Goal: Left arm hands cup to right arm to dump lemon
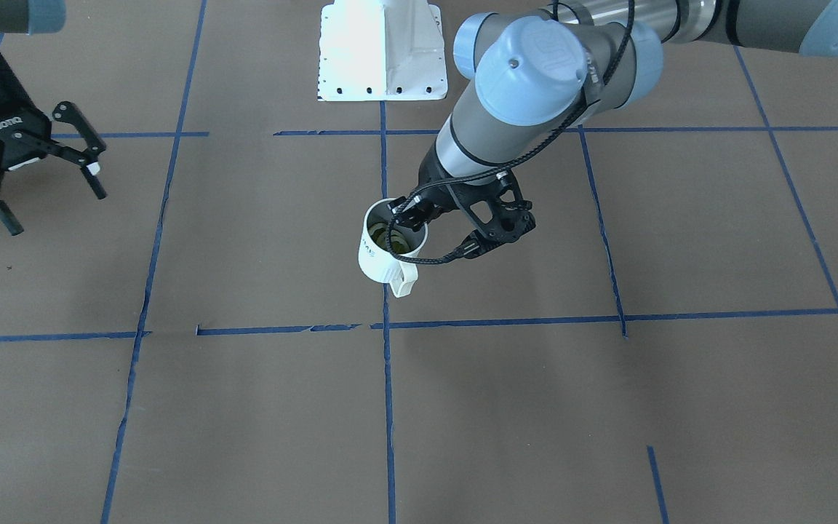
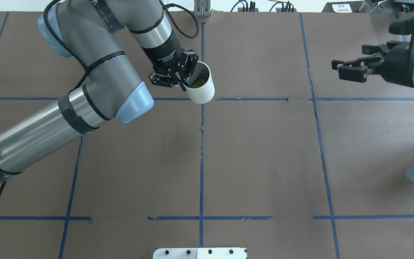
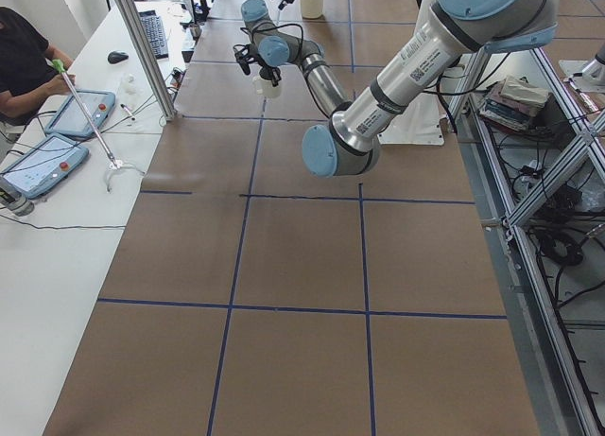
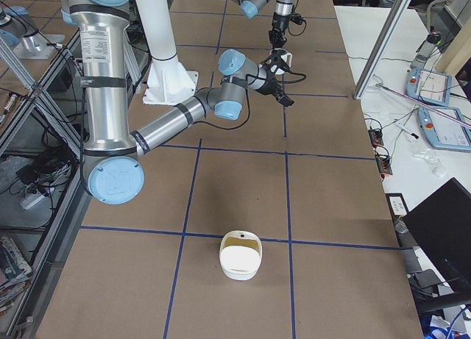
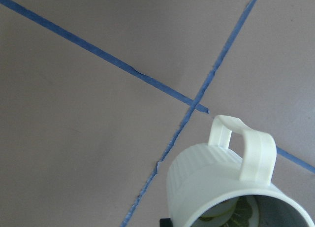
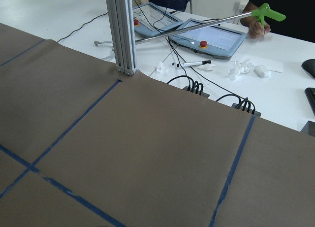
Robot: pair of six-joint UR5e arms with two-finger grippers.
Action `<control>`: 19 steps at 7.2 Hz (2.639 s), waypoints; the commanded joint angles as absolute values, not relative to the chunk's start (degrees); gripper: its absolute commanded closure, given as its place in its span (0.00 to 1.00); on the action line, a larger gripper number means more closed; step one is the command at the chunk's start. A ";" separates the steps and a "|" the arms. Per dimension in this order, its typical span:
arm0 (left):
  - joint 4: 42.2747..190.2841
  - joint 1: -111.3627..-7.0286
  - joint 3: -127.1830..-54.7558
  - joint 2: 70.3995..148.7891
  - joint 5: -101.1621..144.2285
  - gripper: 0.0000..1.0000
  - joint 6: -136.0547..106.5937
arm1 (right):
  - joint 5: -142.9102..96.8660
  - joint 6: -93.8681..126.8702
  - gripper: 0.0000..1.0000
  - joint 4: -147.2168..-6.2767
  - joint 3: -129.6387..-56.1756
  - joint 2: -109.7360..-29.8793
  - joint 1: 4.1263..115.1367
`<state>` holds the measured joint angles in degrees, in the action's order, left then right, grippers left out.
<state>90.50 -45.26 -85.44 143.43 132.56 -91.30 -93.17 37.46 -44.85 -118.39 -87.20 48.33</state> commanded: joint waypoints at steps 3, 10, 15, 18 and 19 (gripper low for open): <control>90.53 -44.21 -82.71 147.57 133.15 1.00 -92.72 | -66.97 39.81 0.00 -44.21 -118.56 -83.50 24.68; 88.77 -40.17 -84.55 147.66 134.39 1.00 -94.64 | -47.64 37.36 0.00 -45.09 -116.28 -78.41 9.58; 88.68 -38.41 -87.10 147.48 134.73 1.00 -95.18 | -46.06 37.35 0.00 -45.09 -114.17 -75.94 10.11; 88.42 -37.09 -88.59 147.30 134.91 0.99 -95.19 | -45.79 37.35 0.00 -45.09 -114.17 -75.94 10.02; 88.42 -36.83 -88.85 147.30 135.61 0.99 -97.01 | -45.79 37.35 0.00 -45.09 -114.08 -75.94 10.11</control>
